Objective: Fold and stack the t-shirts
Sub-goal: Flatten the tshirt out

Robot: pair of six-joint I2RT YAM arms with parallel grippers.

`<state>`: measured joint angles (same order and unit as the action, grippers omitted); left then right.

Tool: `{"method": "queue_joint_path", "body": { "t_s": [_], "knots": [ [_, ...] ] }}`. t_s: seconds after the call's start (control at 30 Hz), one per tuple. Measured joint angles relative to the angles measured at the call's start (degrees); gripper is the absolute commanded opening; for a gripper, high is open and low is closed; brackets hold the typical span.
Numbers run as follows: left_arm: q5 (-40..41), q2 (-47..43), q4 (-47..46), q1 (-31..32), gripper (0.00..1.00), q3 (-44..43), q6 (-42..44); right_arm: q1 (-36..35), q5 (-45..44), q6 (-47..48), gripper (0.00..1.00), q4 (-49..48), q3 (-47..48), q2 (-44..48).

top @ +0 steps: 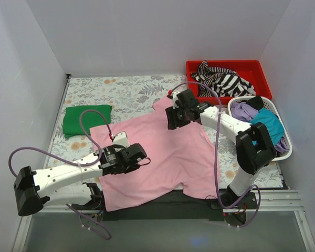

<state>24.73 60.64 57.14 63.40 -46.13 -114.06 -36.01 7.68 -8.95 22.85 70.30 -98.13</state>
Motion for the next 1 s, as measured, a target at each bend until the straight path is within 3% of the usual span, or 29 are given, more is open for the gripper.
{"method": "queue_joint_path", "body": {
  "t_s": [0.07, 0.1, 0.13, 0.17, 0.2, 0.4, 0.57, 0.87, 1.0],
  "knots": [
    [3.56, 0.15, -1.95, -0.28, 0.34, 0.42, 0.02, 2.45, -0.24, 0.46, 0.61, 0.13, 3.08, -0.68],
    [5.35, 0.24, -2.62, -0.94, 0.49, 0.39, 0.17, 3.41, -0.11, 0.7, 0.61, 0.22, 4.7, -1.64],
    [7.06, 0.35, -3.23, -1.99, 0.75, 0.39, 0.33, 4.28, 0.0, 0.98, 0.61, 0.35, 6.62, -2.93],
    [8.68, 0.48, -4.24, -3.76, 0.9, 0.44, 0.28, 5.38, 0.09, 1.18, 0.61, 1.05, 9.05, -4.83],
    [10.01, 0.57, -6.16, -6.16, 0.98, 0.66, 0.42, 6.29, 0.39, 1.25, 0.61, 1.18, 11.54, -7.19],
    [6.8, 3.21, -26.27, -25.29, 0.98, 6.34, 5.03, 11.39, 3.28, 1.9, 0.61, 4.37, 29.94, -23.56],
    [5.86, 14.93, -33.29, -31.04, 0.98, 3.52, 11.08, 13.73, 3.54, 3.32, 0.62, 8.0, 45.46, -35.71],
    [2.56, 15.93, -42.66, -49.42, 0.98, 2.23, 21.51, 13.77, 1.88, 7.67, 0.63, 11.13, 51.52, -41.79],
    [2.51, 18.4, -43.74, -52.65, 0.98, 0.76, 24.57, 13.68, 1.44, 9.31, 0.64, 11.69, 52.72, -42.21]
  ]
}}
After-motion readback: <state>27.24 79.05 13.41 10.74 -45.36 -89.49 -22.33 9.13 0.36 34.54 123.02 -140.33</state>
